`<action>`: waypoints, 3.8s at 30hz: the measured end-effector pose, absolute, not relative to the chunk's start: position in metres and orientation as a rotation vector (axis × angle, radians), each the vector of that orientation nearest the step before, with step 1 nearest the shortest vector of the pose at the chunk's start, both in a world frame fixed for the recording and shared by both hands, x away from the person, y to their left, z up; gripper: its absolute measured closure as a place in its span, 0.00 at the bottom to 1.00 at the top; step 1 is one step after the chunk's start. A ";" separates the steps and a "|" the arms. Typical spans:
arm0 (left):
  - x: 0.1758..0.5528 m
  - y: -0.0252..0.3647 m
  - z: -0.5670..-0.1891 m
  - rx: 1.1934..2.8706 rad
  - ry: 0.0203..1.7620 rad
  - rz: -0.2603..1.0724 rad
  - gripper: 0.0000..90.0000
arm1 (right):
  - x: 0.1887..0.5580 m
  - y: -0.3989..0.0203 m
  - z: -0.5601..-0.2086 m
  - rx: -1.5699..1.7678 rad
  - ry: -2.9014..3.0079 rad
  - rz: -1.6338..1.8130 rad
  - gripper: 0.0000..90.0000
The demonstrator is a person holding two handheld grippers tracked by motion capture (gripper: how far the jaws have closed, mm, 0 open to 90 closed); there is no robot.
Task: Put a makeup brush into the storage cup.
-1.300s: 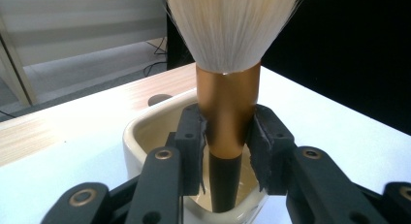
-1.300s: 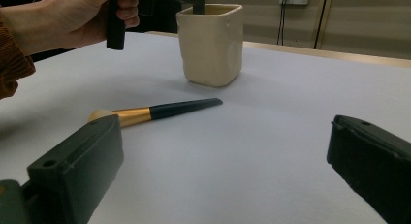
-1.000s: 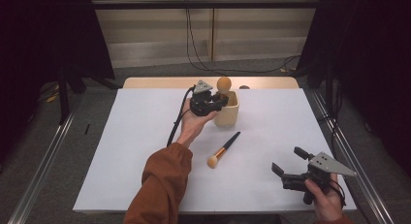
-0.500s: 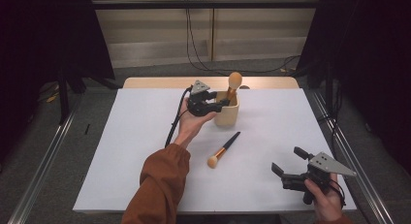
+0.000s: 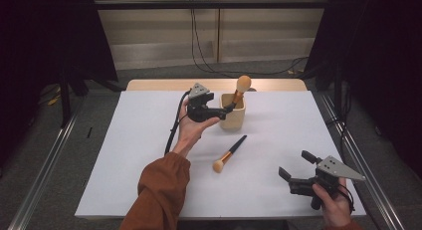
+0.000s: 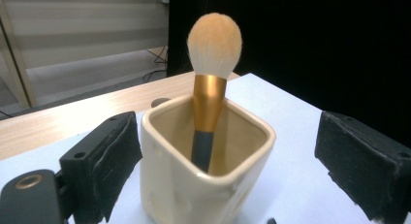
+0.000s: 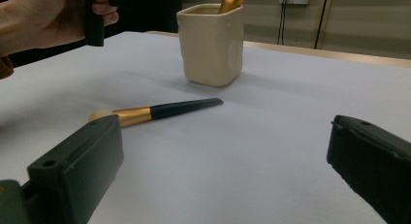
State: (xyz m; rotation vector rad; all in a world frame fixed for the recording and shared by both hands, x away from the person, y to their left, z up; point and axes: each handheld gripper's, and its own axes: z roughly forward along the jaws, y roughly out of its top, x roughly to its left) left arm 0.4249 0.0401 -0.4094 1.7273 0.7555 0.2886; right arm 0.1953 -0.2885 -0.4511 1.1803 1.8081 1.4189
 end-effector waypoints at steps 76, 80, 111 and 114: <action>0.286 0.235 -0.422 1.672 0.842 0.588 0.04 | 0.201 -0.286 -0.452 1.200 1.789 1.391 0.00; 0.278 0.240 -0.425 1.672 0.857 0.621 0.05 | 0.203 -0.285 -0.452 1.193 1.781 1.387 0.00; 0.253 0.253 -0.436 1.679 0.835 0.610 0.05 | 0.203 -0.286 -0.452 1.188 1.783 1.408 0.00; 0.252 0.254 -0.436 1.681 0.831 0.611 0.05 | 0.205 -0.285 -0.452 1.186 1.783 1.412 0.00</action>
